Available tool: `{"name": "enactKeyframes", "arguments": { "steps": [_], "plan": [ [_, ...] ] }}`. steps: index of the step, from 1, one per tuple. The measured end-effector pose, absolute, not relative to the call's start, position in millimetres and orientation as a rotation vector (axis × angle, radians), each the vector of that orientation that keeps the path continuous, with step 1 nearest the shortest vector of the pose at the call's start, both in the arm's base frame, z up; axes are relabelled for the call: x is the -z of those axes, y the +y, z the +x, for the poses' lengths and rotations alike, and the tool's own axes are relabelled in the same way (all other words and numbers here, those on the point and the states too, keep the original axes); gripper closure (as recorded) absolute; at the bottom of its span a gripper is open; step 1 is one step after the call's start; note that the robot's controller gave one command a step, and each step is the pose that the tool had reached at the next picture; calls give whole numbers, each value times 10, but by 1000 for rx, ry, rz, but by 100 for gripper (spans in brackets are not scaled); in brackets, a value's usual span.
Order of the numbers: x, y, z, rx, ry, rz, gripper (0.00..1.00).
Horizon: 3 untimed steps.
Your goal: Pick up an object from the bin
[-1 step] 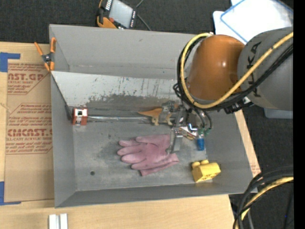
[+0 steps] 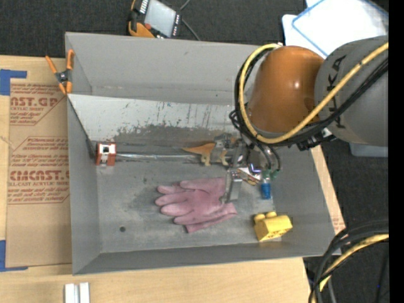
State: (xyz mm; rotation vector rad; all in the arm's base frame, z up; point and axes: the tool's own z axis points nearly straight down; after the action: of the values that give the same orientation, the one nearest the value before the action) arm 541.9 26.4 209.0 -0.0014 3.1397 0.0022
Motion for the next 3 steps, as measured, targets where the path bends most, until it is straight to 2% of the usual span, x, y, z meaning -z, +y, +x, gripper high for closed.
{"name": "enactKeyframes", "arguments": {
  "steps": [1,2,3],
  "plan": [
    [-1370,272,5309,-2,3130,-189,0],
    [-1136,355,5388,0,3127,-237,0],
    [-711,593,5469,-1,3105,-439,100]
  ]
}}
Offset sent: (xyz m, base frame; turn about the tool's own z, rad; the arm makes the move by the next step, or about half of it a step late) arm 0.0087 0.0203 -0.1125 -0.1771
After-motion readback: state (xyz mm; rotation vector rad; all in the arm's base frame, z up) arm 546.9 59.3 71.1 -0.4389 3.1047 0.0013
